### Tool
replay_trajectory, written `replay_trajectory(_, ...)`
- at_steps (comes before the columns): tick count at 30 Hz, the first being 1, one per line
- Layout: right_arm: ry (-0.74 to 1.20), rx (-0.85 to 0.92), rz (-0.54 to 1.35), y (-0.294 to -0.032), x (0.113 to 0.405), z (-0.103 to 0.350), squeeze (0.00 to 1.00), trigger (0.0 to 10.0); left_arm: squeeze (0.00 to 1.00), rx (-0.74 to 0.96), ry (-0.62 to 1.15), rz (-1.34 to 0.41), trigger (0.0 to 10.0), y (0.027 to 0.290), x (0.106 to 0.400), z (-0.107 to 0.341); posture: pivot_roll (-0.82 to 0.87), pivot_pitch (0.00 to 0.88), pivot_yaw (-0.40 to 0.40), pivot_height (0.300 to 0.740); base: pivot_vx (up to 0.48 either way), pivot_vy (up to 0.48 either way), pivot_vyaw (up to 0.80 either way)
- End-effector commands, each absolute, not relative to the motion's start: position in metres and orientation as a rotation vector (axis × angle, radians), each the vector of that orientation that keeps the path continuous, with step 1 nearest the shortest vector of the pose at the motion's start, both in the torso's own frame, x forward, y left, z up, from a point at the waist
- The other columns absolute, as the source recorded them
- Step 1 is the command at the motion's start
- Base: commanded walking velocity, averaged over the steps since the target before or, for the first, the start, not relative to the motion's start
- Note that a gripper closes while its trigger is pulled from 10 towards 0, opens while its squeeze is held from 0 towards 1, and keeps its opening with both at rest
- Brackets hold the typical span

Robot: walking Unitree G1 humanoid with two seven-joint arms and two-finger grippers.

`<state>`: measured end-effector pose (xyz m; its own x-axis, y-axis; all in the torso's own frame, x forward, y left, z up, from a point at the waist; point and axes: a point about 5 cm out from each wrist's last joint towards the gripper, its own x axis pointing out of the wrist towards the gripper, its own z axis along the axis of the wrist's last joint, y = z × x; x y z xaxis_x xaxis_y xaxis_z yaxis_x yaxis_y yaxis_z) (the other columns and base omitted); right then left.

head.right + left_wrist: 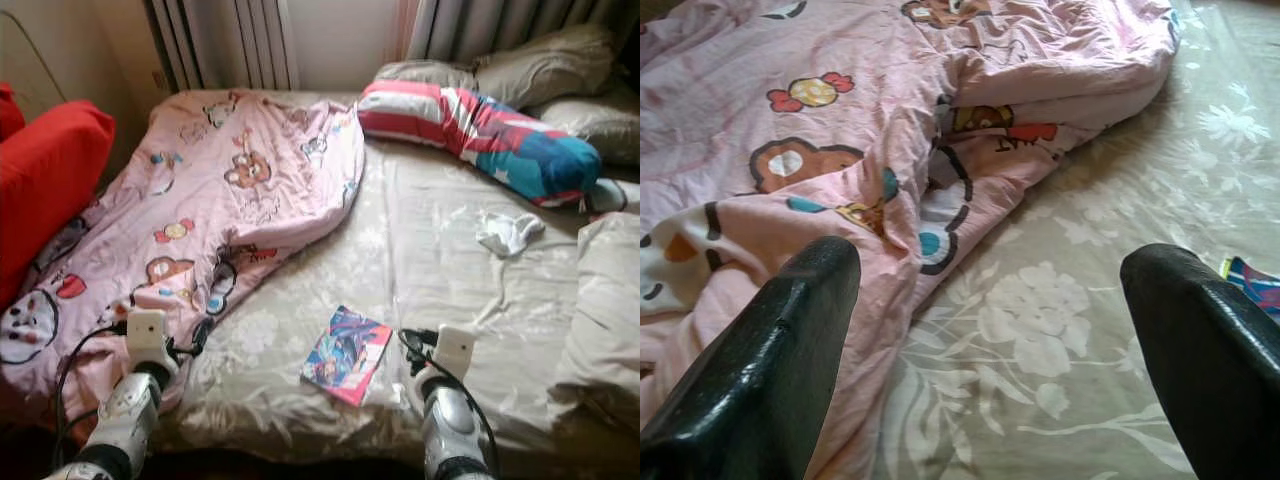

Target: Clean up the room

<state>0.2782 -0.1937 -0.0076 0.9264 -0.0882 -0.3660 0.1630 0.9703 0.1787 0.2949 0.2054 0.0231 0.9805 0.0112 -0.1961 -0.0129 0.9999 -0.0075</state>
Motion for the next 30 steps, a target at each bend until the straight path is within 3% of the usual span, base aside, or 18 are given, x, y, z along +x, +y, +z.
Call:
replay_trajectory(1,0.356,0.207,-0.123,-0.192,0.28,-0.006,0.0,10.0,0.0,-0.012,0.197,0.025,10.0,0.209,0.294,0.023,0.13,0.104,-0.016,0.74,0.0,0.0,0.0)
replay_trajectory(30,0.433,0.136,-0.067,-0.185,0.279,-0.012,0.0,10.0,0.0,-0.037,0.176,-0.014,10.0,0.199,0.3,0.028,0.13,0.109,-0.02,0.69,0.0,0.0,0.0)
